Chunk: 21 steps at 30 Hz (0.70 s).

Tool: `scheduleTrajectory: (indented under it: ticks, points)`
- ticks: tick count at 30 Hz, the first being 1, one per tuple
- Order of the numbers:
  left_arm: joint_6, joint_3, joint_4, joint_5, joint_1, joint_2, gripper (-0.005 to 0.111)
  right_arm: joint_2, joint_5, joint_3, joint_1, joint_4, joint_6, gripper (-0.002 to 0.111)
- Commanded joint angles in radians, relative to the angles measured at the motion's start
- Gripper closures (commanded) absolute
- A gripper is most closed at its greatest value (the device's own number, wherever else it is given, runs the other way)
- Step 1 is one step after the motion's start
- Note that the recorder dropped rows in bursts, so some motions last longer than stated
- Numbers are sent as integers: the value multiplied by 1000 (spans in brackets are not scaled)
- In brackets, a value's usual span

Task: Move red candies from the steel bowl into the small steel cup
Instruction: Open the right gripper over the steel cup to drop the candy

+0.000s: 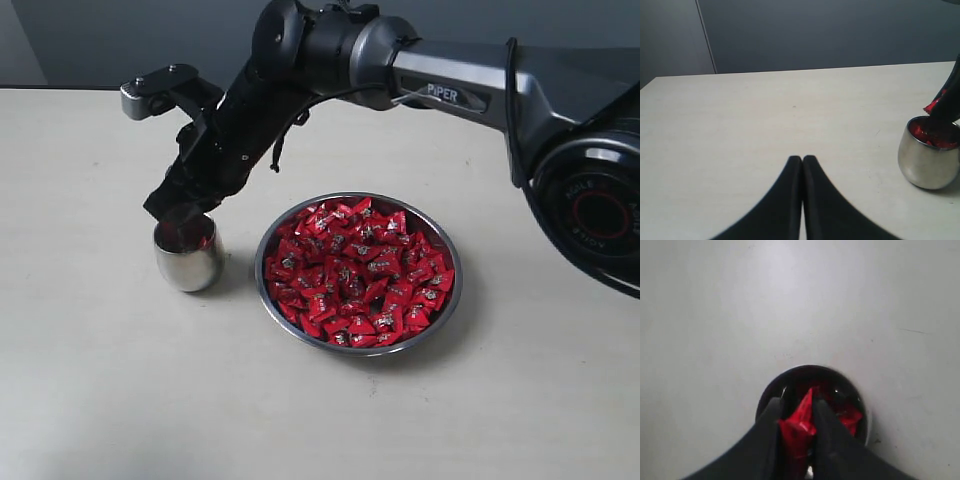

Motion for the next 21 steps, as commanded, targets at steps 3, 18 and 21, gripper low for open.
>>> scheduleTrajectory:
  ticks: [3, 18, 21]
  points:
    - [-2, 4, -3, -2, 1, -4, 106, 14, -46, -7, 18, 3, 2, 109]
    - [-2, 4, -3, -2, 1, -4, 106, 16, -30, -7, 18, -58, 22, 84]
    - [-2, 4, -3, -2, 1, -4, 106, 16, -31, -7, 18, -58, 41, 66]
